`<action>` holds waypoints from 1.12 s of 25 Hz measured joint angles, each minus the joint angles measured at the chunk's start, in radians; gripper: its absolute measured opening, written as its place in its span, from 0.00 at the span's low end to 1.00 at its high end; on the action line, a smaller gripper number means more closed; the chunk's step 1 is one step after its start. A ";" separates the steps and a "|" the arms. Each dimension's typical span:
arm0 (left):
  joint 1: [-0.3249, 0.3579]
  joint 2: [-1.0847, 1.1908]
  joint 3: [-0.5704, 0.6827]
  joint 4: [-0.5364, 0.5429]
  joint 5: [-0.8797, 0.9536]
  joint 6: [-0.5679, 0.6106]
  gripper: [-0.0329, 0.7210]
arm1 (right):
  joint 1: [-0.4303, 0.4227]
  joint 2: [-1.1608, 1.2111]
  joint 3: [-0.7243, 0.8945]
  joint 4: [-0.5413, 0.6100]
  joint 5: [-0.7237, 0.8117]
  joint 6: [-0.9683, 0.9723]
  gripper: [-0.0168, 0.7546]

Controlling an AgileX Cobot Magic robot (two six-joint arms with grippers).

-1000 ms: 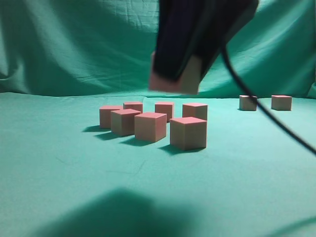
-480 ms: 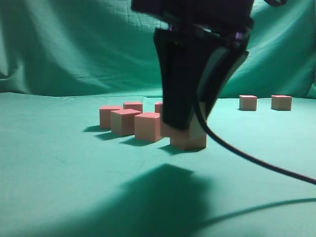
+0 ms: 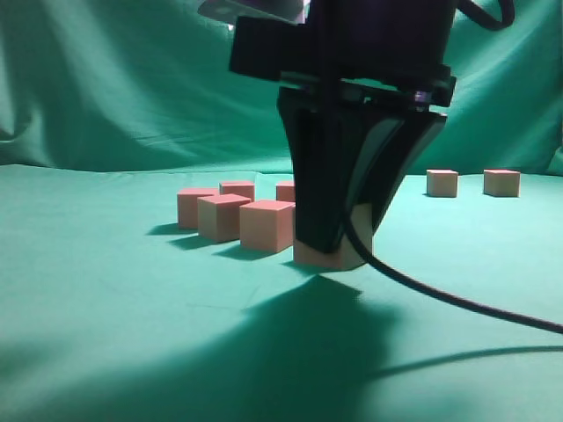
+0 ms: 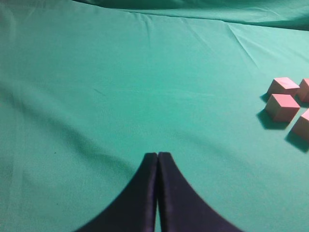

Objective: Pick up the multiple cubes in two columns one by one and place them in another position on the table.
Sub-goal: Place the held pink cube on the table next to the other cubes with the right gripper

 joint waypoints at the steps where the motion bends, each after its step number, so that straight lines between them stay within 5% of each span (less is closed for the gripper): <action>1: 0.000 0.000 0.000 0.000 0.000 0.000 0.04 | 0.000 0.005 0.000 0.000 -0.005 0.005 0.36; 14: 0.000 0.000 0.000 0.000 0.000 0.000 0.04 | 0.000 0.030 0.000 0.003 -0.003 0.030 0.36; 21: 0.000 0.000 0.000 0.000 0.000 0.000 0.04 | 0.000 0.012 -0.062 0.004 0.130 0.089 0.72; 28: 0.000 0.000 0.000 0.000 0.000 0.000 0.04 | 0.000 -0.049 -0.271 -0.128 0.319 0.121 0.74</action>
